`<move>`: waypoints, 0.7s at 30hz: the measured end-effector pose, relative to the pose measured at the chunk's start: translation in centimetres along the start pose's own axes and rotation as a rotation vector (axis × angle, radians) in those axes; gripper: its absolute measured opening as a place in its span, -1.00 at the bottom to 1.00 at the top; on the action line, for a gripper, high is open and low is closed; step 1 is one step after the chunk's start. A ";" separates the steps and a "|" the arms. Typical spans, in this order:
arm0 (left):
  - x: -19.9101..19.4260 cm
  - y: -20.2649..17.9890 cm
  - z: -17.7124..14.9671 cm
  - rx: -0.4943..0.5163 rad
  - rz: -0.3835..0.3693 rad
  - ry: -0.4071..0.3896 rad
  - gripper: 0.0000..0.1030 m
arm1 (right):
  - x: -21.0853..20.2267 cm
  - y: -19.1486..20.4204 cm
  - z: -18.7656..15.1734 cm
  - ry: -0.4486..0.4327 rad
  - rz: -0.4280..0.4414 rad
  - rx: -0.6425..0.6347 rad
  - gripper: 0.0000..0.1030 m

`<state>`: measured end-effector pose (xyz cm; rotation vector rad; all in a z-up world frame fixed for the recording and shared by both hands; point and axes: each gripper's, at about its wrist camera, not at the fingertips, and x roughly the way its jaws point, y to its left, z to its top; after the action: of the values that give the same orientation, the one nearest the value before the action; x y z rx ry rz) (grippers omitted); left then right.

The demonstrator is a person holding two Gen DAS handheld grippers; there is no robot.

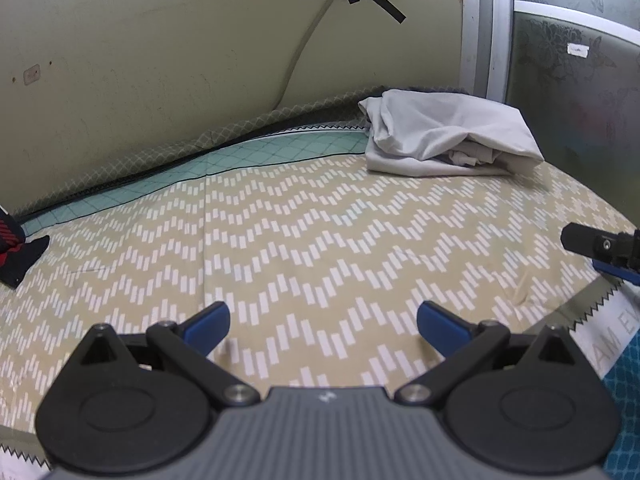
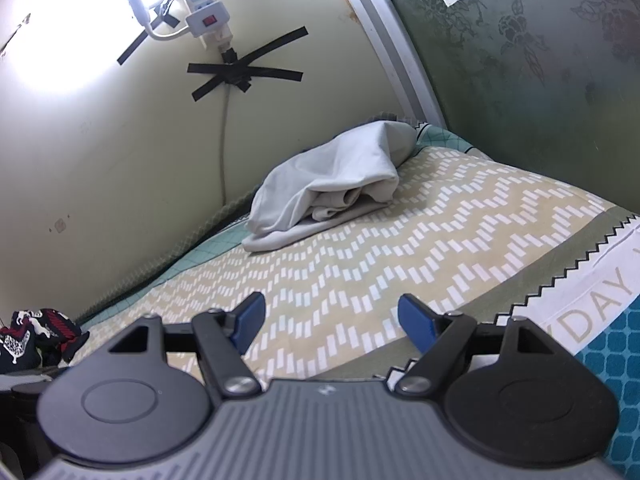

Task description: Fold small clothes

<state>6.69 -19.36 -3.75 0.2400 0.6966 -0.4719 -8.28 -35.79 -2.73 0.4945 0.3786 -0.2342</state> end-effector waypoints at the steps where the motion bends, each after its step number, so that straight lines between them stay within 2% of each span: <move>1: 0.0 0.0 0.0 0.002 0.001 0.000 1.00 | 0.0 0.0 0.0 0.000 0.000 0.000 0.44; 21: 0.0 -0.3 -0.2 0.028 0.007 0.003 0.99 | 0.0 0.0 0.0 0.002 0.000 0.001 0.44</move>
<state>6.49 -19.55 -3.92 0.2697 0.6927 -0.4751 -8.28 -35.78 -2.73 0.4953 0.3804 -0.2339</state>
